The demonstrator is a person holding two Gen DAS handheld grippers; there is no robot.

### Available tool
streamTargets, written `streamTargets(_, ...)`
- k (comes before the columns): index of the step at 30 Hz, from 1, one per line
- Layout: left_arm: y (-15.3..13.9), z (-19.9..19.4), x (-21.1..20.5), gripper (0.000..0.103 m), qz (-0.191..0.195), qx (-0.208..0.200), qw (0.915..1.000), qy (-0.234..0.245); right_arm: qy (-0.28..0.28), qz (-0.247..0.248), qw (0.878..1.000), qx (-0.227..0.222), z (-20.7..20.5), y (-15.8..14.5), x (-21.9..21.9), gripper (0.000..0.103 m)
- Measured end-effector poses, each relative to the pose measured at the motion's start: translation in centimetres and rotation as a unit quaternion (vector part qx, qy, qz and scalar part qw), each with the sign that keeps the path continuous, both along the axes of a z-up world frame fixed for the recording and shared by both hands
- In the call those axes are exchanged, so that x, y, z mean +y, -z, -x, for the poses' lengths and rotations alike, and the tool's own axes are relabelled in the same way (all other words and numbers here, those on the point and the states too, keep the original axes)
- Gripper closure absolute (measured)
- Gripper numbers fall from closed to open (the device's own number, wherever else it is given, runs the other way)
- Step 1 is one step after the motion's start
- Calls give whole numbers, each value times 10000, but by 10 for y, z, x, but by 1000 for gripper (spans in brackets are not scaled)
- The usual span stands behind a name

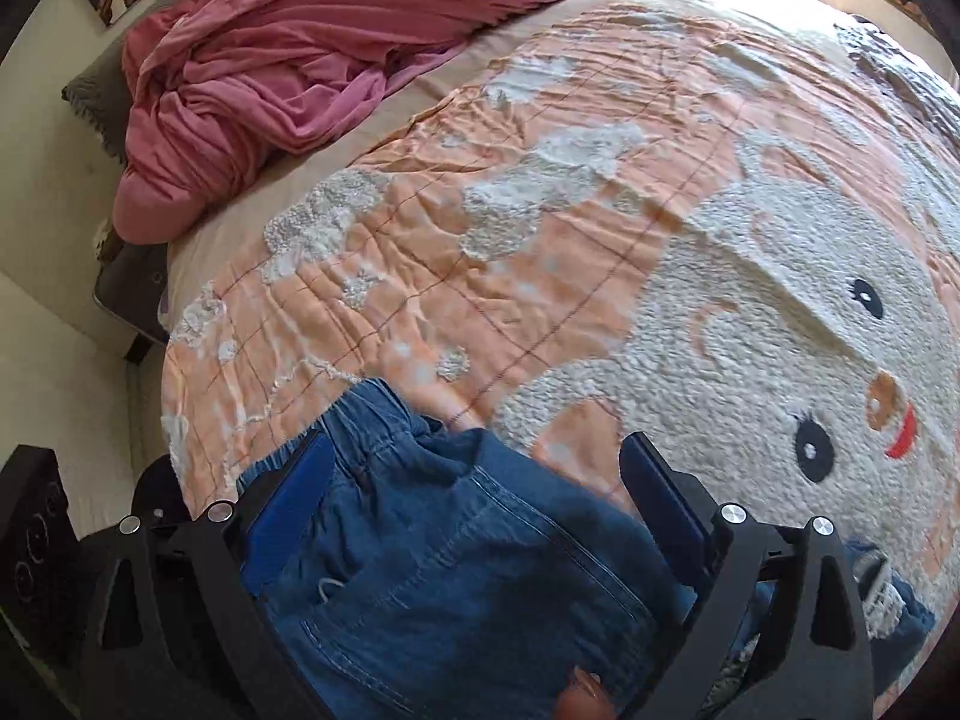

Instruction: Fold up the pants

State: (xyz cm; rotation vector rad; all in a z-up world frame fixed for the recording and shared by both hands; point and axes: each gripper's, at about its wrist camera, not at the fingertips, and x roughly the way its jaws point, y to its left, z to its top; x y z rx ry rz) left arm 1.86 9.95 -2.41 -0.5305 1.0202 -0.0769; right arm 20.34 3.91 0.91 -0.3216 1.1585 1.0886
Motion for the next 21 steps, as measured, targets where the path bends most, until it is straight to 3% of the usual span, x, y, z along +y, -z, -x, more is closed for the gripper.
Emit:
streamTargets(5, 9, -7, -1, 9, 135, 25, 9999, -2, -319, 175, 9986, 377, -4, 18, 33, 9)
streamTargets(8, 12, -10, 3, 9, 282, -18, 9996, -64, -559, 351, 9972, 341, 0, 27, 48, 33)
streamTargets(10, 13, -11, 6, 10, 380, -36, 9992, -119, -758, 374, 9955, 417, 5, 32, 55, 65)
streamTargets(11, 14, -12, 7, 10, 416, -53, 9990, -137, -895, 419, 9943, 407, 11, 34, 59, 71)
streamTargets(14, 16, -15, 10, 10, 558, -77, 9981, -254, -1067, 502, 9930, 55, 24, 34, 64, 77)
streamTargets(18, 19, -19, 15, 10, 779, -144, 9957, -485, -1006, 80, 9948, 136, 20, 18, 52, 80)
streamTargets(19, 19, -19, 16, 12, 815, -166, 9950, -556, -984, -36, 9950, 135, 18, 13, 48, 80)
streamTargets(20, 19, -20, 17, 25, 799, -156, 9947, -624, -939, -148, 9953, 172, 16, 8, 43, 80)
streamTargets(21, 18, -22, 21, 46, 789, -154, 9943, -697, -893, -260, 9955, 198, 14, 3, 38, 80)
